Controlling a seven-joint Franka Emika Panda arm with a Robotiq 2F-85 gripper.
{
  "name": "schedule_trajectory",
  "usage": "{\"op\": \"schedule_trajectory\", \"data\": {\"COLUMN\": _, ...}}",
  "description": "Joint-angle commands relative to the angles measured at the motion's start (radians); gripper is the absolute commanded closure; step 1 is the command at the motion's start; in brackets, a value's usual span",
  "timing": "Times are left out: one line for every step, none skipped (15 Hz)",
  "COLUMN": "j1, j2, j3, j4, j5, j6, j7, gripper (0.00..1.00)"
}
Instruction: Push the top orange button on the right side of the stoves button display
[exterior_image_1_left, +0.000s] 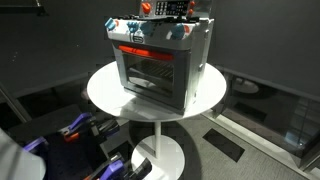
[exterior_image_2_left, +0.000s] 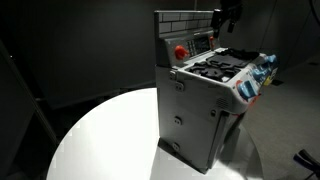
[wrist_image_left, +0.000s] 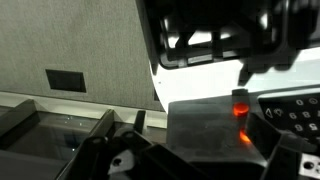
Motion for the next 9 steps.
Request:
{"op": "schedule_trajectory", "data": {"j1": 0.016, "j2": 0.034, "j3": -0.016, "j4": 0.063, "j5": -0.021, "j6": -0.041, "j7": 0.023, "gripper": 0.00}}
{"op": "schedule_trajectory", "data": {"j1": 0.016, "j2": 0.039, "j3": -0.017, "j4": 0.069, "j5": -0.020, "j6": -0.042, "j7": 0.021, "gripper": 0.00}}
{"op": "schedule_trajectory", "data": {"j1": 0.016, "j2": 0.044, "j3": -0.017, "j4": 0.072, "j5": -0.020, "j6": -0.042, "j7": 0.020, "gripper": 0.00}}
{"op": "schedule_trajectory", "data": {"j1": 0.016, "j2": 0.049, "j3": -0.018, "j4": 0.078, "j5": -0.020, "j6": -0.040, "j7": 0.018, "gripper": 0.00}}
{"op": "schedule_trajectory", "data": {"j1": 0.017, "j2": 0.055, "j3": -0.018, "j4": 0.084, "j5": -0.019, "j6": -0.040, "j7": 0.016, "gripper": 0.00}}
{"op": "schedule_trajectory", "data": {"j1": 0.017, "j2": 0.061, "j3": -0.018, "j4": 0.092, "j5": -0.018, "j6": -0.039, "j7": 0.012, "gripper": 0.00}}
{"op": "schedule_trajectory", "data": {"j1": 0.017, "j2": 0.069, "j3": -0.018, "j4": 0.101, "j5": -0.015, "j6": -0.040, "j7": 0.009, "gripper": 0.00}}
{"op": "schedule_trajectory", "data": {"j1": 0.017, "j2": 0.074, "j3": -0.017, "j4": 0.107, "j5": -0.013, "j6": -0.039, "j7": 0.006, "gripper": 0.00}}
{"op": "schedule_trajectory", "data": {"j1": 0.018, "j2": 0.080, "j3": -0.016, "j4": 0.114, "j5": -0.012, "j6": -0.040, "j7": 0.005, "gripper": 0.00}}
